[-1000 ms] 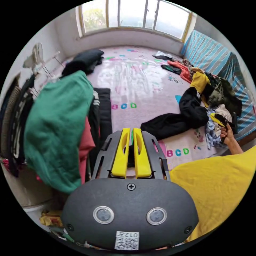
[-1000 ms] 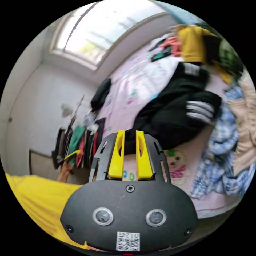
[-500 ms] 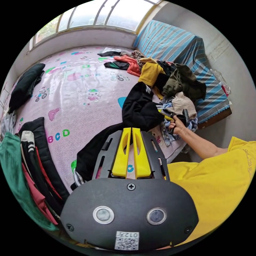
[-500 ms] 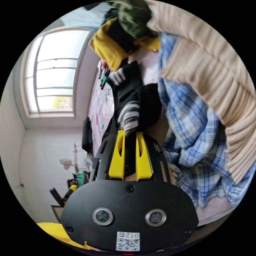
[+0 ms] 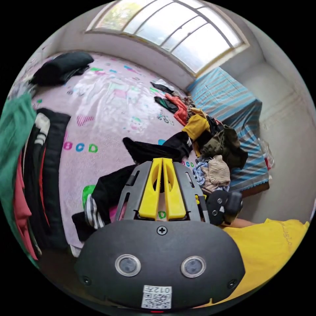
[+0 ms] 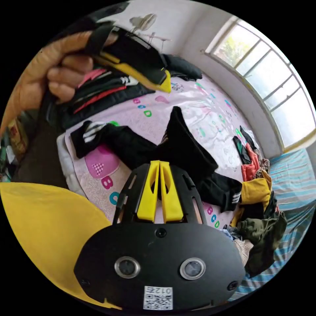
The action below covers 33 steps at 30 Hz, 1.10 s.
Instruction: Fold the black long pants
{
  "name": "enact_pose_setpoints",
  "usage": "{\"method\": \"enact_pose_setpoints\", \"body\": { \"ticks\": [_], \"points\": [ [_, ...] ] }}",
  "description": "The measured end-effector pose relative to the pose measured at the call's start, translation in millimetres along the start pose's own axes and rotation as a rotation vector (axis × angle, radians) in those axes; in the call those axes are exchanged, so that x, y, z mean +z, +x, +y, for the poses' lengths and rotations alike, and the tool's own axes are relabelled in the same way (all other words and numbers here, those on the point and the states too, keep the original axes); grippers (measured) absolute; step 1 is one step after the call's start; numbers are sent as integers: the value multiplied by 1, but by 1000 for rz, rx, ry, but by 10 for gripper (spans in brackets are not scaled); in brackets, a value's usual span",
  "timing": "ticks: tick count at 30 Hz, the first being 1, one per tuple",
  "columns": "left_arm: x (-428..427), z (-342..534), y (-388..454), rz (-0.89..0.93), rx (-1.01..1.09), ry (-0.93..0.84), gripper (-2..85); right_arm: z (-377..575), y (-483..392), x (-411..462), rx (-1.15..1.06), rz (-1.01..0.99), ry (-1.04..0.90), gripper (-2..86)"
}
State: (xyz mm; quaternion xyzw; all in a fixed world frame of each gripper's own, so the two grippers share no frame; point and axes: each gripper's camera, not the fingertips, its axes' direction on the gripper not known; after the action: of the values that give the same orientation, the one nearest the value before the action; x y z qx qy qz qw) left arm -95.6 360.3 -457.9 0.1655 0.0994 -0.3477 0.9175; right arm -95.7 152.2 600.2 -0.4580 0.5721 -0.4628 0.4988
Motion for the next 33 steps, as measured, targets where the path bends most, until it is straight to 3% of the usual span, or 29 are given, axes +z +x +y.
{"method": "enact_pose_setpoints", "body": {
  "ticks": [4,9,13,18,22,26,30,33],
  "points": [
    [9,27,-58,9,-134,-131,12,1,-20,24,-68,-87,-10,8],
    [25,36,-80,98,-178,-167,34,1,75,63,224,-150,-61,50],
    [43,19,-79,157,-181,-188,58,-5,183,116,503,-315,-99,111],
    [63,-5,-78,232,-199,-236,81,-27,230,190,584,-496,-167,117],
    [62,-24,-66,11,-123,-213,94,-37,229,226,607,-565,-220,80],
    [67,-41,-36,-243,91,-234,107,-19,233,219,607,-675,-107,40],
    [75,-40,-18,-322,183,-220,112,6,225,209,576,-743,-66,32],
    [100,-30,-6,-321,305,-377,95,32,212,198,582,-811,-17,28]
  ]
}}
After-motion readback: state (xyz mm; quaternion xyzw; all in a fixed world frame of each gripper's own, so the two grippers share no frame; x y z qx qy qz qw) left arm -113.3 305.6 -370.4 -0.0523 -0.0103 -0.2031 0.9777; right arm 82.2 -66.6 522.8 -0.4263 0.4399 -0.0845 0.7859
